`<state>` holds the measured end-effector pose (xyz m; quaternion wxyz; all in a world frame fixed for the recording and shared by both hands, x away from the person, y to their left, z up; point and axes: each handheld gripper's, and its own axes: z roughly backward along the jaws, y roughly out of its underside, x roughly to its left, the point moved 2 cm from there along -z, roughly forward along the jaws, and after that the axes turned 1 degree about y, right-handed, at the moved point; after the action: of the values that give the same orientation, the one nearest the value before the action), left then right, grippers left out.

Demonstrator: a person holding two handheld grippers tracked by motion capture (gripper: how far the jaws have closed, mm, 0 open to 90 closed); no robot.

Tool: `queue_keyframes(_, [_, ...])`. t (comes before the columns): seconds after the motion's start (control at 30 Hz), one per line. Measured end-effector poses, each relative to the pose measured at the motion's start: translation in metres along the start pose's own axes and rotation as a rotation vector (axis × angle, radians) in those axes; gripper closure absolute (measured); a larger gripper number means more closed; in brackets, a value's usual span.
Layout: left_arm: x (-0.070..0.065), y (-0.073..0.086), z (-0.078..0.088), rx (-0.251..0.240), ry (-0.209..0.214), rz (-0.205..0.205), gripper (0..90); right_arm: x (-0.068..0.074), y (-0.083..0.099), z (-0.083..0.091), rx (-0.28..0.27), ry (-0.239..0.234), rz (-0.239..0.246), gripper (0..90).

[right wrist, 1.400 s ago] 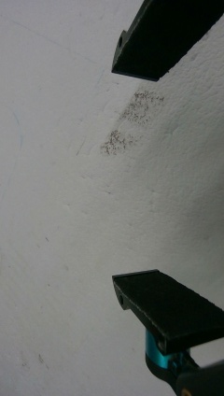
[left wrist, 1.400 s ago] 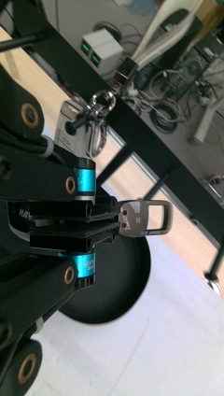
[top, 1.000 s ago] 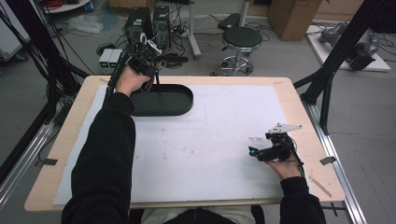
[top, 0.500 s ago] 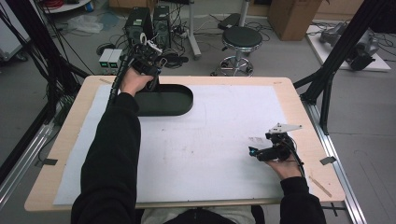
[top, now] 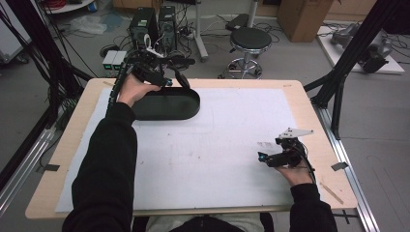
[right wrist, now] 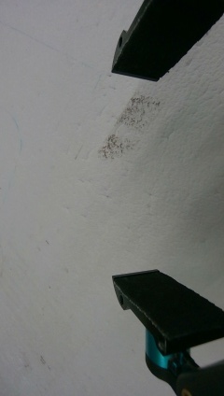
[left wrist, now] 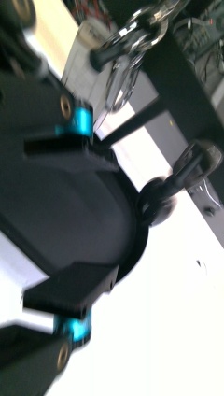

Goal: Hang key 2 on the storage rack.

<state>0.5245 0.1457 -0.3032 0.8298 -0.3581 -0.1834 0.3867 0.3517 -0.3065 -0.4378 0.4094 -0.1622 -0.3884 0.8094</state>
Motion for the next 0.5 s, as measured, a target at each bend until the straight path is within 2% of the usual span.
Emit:
queue_keyframes(0.1, [0.001,0.006,0.002,0.018,-0.004,-0.012,20.7,0.0,0.0,0.0,-0.001,0.001,0.0,1.0])
queue_keyframes(0.2, [0.002,0.013,0.005,0.006,0.033,-0.005,14.2,0.0,0.0,0.0,-0.001,0.001,0.0,1.0])
queue_keyframes(0.27, [0.002,0.017,0.008,0.004,0.051,-0.001,12.1,0.0,0.0,0.0,0.0,0.003,-0.004,1.0])
queue_keyframes(0.5, [-0.008,0.031,0.017,-0.015,0.06,-0.018,11.1,-0.001,0.0,0.0,0.003,0.001,-0.005,1.0])
